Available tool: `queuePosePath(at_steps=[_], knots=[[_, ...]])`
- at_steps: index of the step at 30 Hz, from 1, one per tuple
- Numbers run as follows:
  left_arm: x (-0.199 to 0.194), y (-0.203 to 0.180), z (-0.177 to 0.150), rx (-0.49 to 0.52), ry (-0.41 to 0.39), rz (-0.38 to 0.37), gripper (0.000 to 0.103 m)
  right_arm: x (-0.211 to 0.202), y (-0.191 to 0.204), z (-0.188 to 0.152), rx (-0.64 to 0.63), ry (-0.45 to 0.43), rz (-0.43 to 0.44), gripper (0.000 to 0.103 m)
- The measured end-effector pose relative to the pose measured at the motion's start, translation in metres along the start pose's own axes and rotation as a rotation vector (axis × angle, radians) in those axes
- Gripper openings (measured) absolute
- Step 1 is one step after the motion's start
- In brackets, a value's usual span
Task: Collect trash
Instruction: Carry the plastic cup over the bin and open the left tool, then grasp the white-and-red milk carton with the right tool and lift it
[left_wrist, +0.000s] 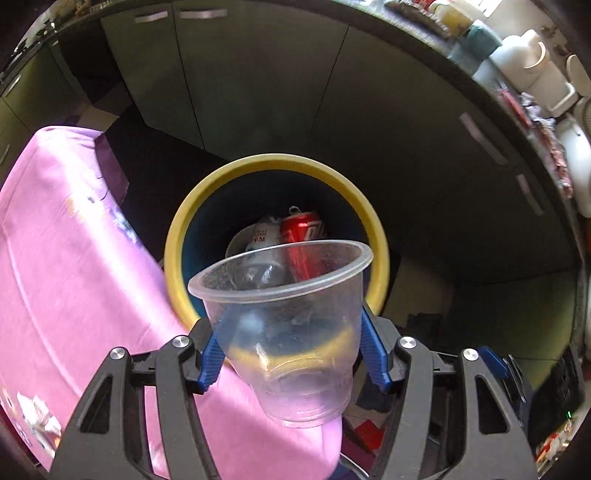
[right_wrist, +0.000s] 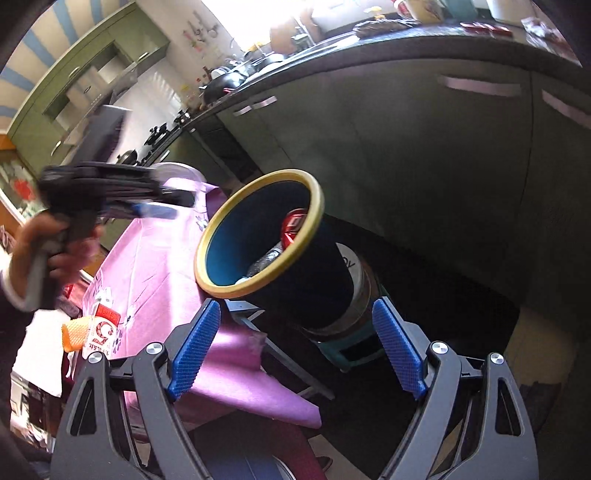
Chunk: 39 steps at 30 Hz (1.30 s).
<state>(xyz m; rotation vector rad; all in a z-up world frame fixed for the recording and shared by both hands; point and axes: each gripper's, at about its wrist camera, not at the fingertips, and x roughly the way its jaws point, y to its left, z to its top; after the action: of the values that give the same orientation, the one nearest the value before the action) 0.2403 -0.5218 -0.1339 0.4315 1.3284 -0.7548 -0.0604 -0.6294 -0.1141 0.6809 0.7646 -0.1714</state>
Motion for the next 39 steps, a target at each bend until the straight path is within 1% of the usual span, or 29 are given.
queuePosePath(at_steps=[2, 5, 7, 10, 12, 14, 17, 19, 21, 23, 26, 29, 32, 34, 36, 37, 38, 39], knots=[[0.021, 0.000, 0.013, -0.008, 0.016, 0.011, 0.069, 0.001, -0.007, 0.000, 0.014, 0.001, -0.001, 0.084], [0.040, 0.008, 0.022, -0.040, 0.046, 0.046, 0.072, 0.003, -0.010, 0.000, 0.018, -0.001, -0.006, 0.087], [0.038, 0.013, 0.021, -0.058, 0.054, 0.028, 0.072, 0.005, -0.008, 0.001, 0.003, 0.003, -0.012, 0.087], [0.010, 0.021, 0.010, -0.073, 0.021, -0.018, 0.072, 0.008, 0.000, 0.002, -0.019, 0.008, -0.020, 0.087], [-0.022, 0.028, -0.006, -0.075, -0.036, -0.056, 0.074, 0.011, 0.009, 0.002, -0.036, 0.013, -0.018, 0.087], [-0.057, 0.036, -0.026, -0.067, -0.109, -0.074, 0.079, 0.015, 0.022, 0.001, -0.062, 0.021, -0.008, 0.087], [-0.110, 0.053, -0.072, -0.049, -0.232, -0.057, 0.083, 0.021, 0.050, -0.002, -0.123, 0.040, 0.023, 0.087], [-0.142, 0.072, -0.110, -0.054, -0.317, -0.043, 0.087, 0.025, 0.074, -0.004, -0.179, 0.050, 0.054, 0.087], [-0.169, 0.099, -0.146, -0.096, -0.386, -0.031, 0.088, 0.030, 0.104, -0.008, -0.246, 0.069, 0.088, 0.087], [-0.187, 0.129, -0.188, -0.155, -0.448, -0.003, 0.088, 0.037, 0.135, -0.013, -0.311, 0.092, 0.128, 0.087], [-0.210, 0.169, -0.253, -0.247, -0.537, 0.087, 0.088, 0.049, 0.188, -0.025, -0.408, 0.141, 0.218, 0.087], [-0.224, 0.196, -0.309, -0.331, -0.590, 0.188, 0.089, 0.060, 0.236, -0.037, -0.479, 0.177, 0.288, 0.087], [-0.230, 0.220, -0.357, -0.426, -0.618, 0.236, 0.090, 0.069, 0.284, -0.053, -0.572, 0.190, 0.315, 0.087], [-0.232, 0.235, -0.384, -0.484, -0.634, 0.258, 0.090, 0.074, 0.312, -0.072, -0.646, 0.201, 0.323, 0.087], [-0.233, 0.247, -0.405, -0.533, -0.644, 0.281, 0.090, 0.080, 0.332, -0.091, -0.692, 0.205, 0.322, 0.087], [-0.232, 0.251, -0.413, -0.552, -0.646, 0.288, 0.090, 0.083, 0.339, -0.101, -0.708, 0.194, 0.315, 0.086], [-0.230, 0.254, -0.419, -0.567, -0.645, 0.291, 0.090, 0.085, 0.344, -0.111, -0.718, 0.173, 0.301, 0.085], [-0.228, 0.258, -0.425, -0.578, -0.642, 0.290, 0.090, 0.090, 0.348, -0.120, -0.729, 0.150, 0.270, 0.084]])
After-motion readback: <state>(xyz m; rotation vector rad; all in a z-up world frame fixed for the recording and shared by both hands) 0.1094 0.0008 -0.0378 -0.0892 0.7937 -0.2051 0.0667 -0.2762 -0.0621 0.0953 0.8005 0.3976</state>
